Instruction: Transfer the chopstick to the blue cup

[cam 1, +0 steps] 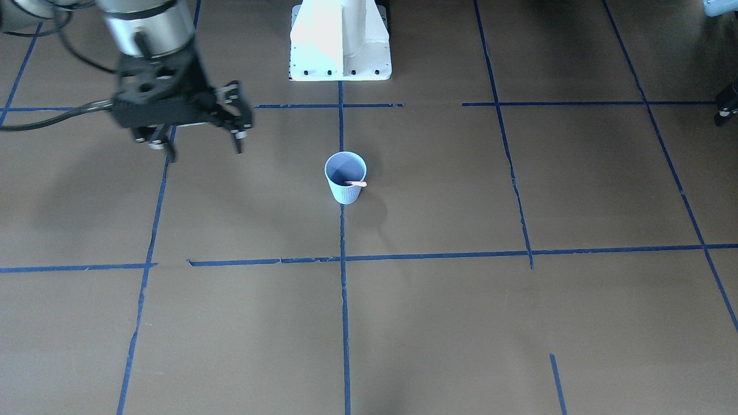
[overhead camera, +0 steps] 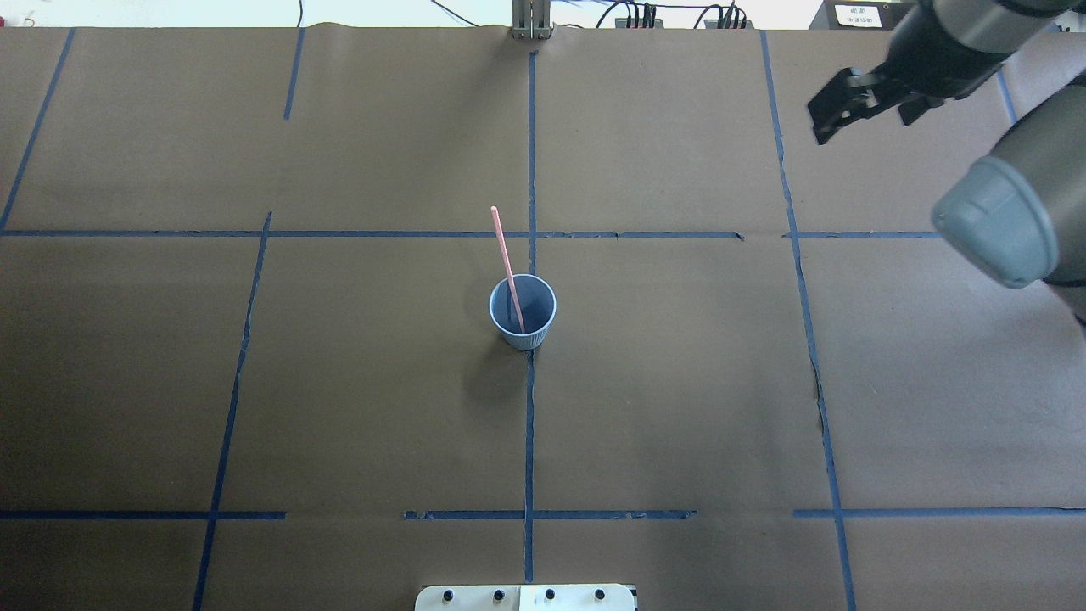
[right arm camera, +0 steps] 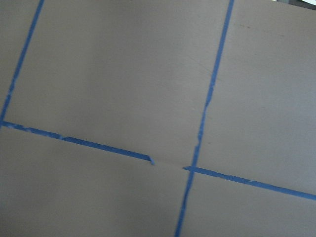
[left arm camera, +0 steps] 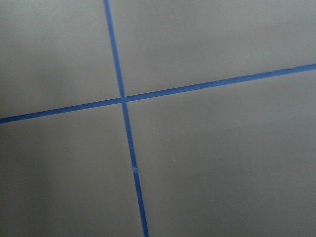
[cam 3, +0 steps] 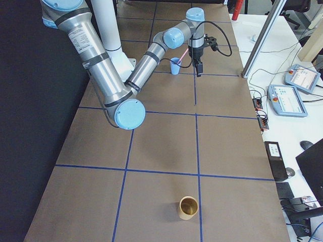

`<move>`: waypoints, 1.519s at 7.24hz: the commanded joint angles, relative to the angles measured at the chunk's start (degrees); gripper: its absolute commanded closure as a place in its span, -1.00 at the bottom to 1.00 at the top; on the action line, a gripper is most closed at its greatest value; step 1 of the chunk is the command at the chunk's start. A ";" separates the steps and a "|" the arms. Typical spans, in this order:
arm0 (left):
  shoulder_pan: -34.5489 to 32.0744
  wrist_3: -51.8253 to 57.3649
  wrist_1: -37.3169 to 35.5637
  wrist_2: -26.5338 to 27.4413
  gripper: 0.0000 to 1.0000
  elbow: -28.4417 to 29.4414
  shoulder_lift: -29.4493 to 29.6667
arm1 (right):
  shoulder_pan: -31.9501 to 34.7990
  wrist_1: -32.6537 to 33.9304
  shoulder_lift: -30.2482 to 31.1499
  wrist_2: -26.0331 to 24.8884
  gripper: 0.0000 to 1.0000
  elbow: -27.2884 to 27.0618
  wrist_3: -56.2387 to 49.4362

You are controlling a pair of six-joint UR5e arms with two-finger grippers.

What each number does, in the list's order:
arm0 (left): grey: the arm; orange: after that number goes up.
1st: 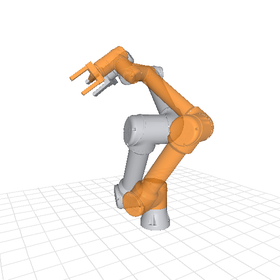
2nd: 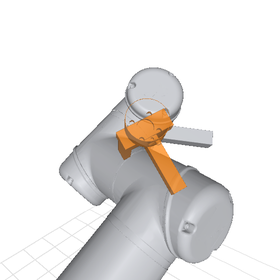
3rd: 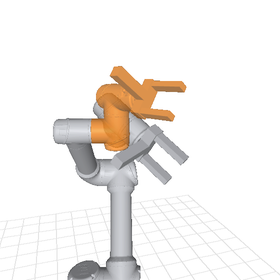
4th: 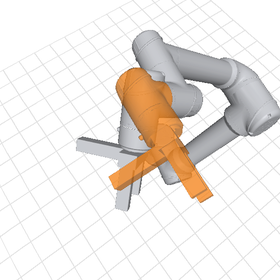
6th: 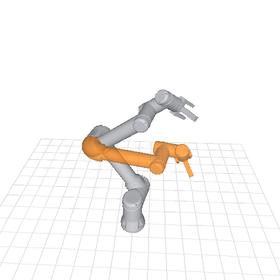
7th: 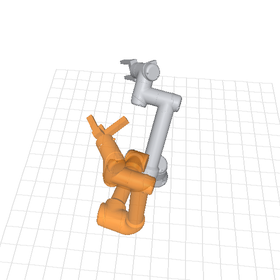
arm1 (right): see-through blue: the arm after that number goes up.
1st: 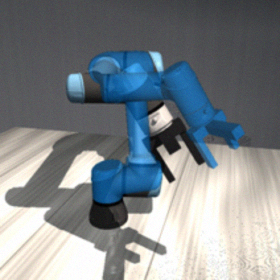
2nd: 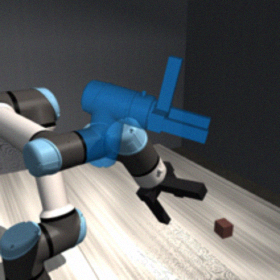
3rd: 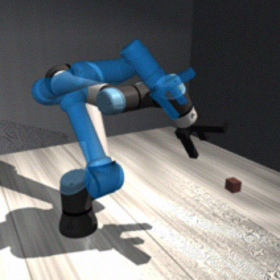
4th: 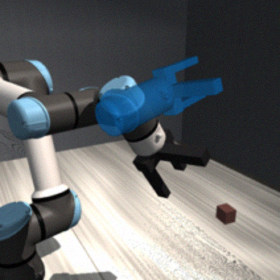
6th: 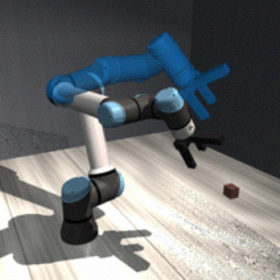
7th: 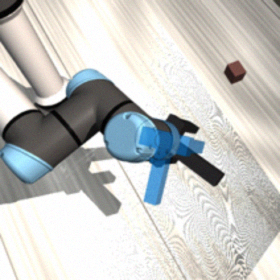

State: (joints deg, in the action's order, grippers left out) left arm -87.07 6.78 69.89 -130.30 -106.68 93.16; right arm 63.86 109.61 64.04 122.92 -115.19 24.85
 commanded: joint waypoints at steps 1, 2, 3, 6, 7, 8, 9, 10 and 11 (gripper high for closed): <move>-5.12 7.89 3.55 -2.67 -1.00 9.09 0.01 | 7.05 -5.59 10.87 3.82 -1.00 1.02 -12.33; -6.18 7.90 6.28 -2.76 -1.00 11.91 0.01 | 9.33 -13.12 16.32 4.95 -1.00 3.46 -14.98; -6.27 7.72 7.00 -2.76 -1.00 12.28 -0.17 | 12.31 -17.89 20.73 7.83 -1.00 6.27 -15.36; -6.27 7.55 7.98 -2.85 -1.00 12.29 -1.14 | 21.20 -26.02 24.81 15.92 -1.00 19.34 -22.48; -6.27 7.55 7.98 -2.85 -1.00 12.20 -1.14 | 21.22 -26.11 24.81 15.77 -1.00 20.69 -22.22; -6.27 7.55 7.98 -2.85 -1.00 12.20 -1.57 | 21.83 -26.20 26.21 15.25 -1.00 21.06 -22.83; -6.19 7.55 7.98 -2.85 -1.00 12.37 -1.92 | 23.14 -26.11 28.05 15.07 -1.00 21.15 -22.83; -6.19 7.55 8.06 -2.85 -1.00 12.38 -1.93 | 25.67 -25.42 29.11 15.68 -1.00 21.23 -23.09; -6.19 7.46 8.07 -2.76 -1.00 12.29 -2.10 | 28.05 -25.67 31.21 15.86 -1.00 20.71 -24.40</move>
State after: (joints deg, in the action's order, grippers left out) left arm -93.26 14.31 77.93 -133.14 -94.35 91.25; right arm 89.06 83.91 93.01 138.47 -94.18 1.57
